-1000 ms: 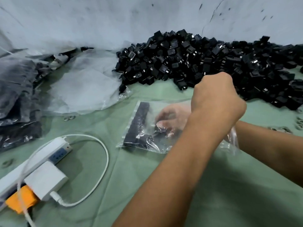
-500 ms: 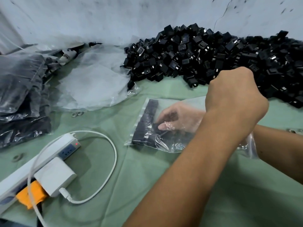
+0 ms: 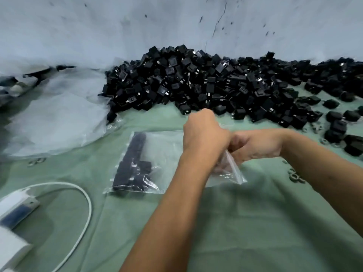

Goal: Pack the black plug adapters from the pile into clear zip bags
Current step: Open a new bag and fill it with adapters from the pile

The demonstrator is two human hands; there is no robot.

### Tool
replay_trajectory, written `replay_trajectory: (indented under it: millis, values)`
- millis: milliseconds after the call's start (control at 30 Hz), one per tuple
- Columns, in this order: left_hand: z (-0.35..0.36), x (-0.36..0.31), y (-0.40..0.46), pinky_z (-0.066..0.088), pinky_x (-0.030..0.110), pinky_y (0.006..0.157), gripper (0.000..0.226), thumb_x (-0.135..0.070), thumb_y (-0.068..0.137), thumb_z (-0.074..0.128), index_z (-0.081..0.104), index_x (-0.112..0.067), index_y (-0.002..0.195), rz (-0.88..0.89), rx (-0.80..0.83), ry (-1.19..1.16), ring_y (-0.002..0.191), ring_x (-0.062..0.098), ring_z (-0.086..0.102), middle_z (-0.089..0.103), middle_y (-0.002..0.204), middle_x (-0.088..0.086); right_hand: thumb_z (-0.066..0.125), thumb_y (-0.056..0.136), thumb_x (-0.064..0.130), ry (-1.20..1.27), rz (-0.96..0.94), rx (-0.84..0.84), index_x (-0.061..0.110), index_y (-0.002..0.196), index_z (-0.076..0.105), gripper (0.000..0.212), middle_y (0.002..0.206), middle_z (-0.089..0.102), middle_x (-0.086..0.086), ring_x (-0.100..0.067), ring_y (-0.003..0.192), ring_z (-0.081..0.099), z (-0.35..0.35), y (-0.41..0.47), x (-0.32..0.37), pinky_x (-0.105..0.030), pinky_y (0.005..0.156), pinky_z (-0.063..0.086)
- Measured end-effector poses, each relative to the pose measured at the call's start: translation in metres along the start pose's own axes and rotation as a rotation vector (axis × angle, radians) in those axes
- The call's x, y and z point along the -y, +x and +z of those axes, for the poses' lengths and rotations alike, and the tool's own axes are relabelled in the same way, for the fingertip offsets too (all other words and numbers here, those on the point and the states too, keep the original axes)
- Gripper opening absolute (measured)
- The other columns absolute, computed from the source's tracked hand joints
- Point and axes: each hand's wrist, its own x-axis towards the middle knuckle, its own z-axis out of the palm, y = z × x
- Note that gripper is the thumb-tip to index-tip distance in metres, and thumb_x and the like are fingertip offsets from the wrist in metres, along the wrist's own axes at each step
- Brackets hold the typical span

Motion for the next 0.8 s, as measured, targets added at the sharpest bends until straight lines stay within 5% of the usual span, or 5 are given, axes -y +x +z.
replay_trajectory:
  millis: [133, 233, 367, 533, 800]
  values:
    - [0.028, 0.003, -0.003, 0.055, 0.033, 0.061, 0.016, -0.012, 0.067, 0.057, 0.065, -0.008, 0.081, -0.032, 0.064, 0.033, 0.081, 0.031, 0.067, 0.070, 0.079, 0.012, 0.065, 0.098, 0.005, -0.130, 0.095, -0.584, 0.005, 0.106, 0.073, 0.011, 0.102, 0.076, -0.021, -0.027, 0.086, 0.073, -0.036, -0.025, -0.020, -0.031, 0.067, 0.059]
    - [0.047, 0.007, -0.004, 0.046, 0.028, 0.050, 0.003, -0.007, 0.071, 0.056, 0.054, -0.008, 0.072, -0.036, 0.080, 0.045, 0.072, 0.030, 0.063, 0.063, 0.073, 0.009, 0.065, 0.092, 0.006, -0.782, 0.251, -1.174, 0.016, 0.114, 0.070, 0.025, 0.113, 0.069, -0.011, -0.030, 0.104, 0.065, -0.052, -0.016, -0.039, -0.038, 0.084, 0.055]
    - [0.056, 0.010, -0.004, 0.039, 0.027, 0.047, 0.008, -0.007, 0.074, 0.059, 0.053, -0.005, 0.069, -0.068, 0.114, 0.081, 0.067, 0.029, 0.058, 0.058, 0.071, 0.009, 0.054, 0.095, 0.002, -1.136, 0.426, -1.033, 0.017, 0.152, 0.043, 0.059, 0.145, 0.039, -0.010, -0.036, 0.125, 0.046, -0.066, -0.015, -0.053, -0.050, 0.097, 0.051]
    - [0.055, 0.017, -0.001, 0.065, 0.044, 0.071, 0.029, -0.007, 0.070, 0.052, 0.069, 0.002, 0.092, -0.165, 0.227, 0.029, 0.073, 0.032, 0.075, 0.074, 0.081, 0.015, 0.057, 0.098, 0.010, -1.021, 0.407, -1.109, 0.004, 0.127, 0.052, 0.030, 0.125, 0.039, -0.015, -0.044, 0.093, 0.059, -0.067, -0.010, -0.051, -0.054, 0.087, 0.053]
    - [0.051, 0.019, 0.004, 0.065, 0.042, 0.075, 0.022, -0.002, 0.069, 0.046, 0.066, -0.005, 0.077, -0.244, 0.272, -0.078, 0.058, 0.027, 0.075, 0.071, 0.058, 0.010, 0.078, 0.091, 0.035, -0.820, 0.306, -0.965, 0.011, 0.116, 0.073, 0.035, 0.118, 0.063, -0.014, -0.030, 0.109, 0.062, -0.043, -0.018, -0.033, -0.034, 0.095, 0.049]
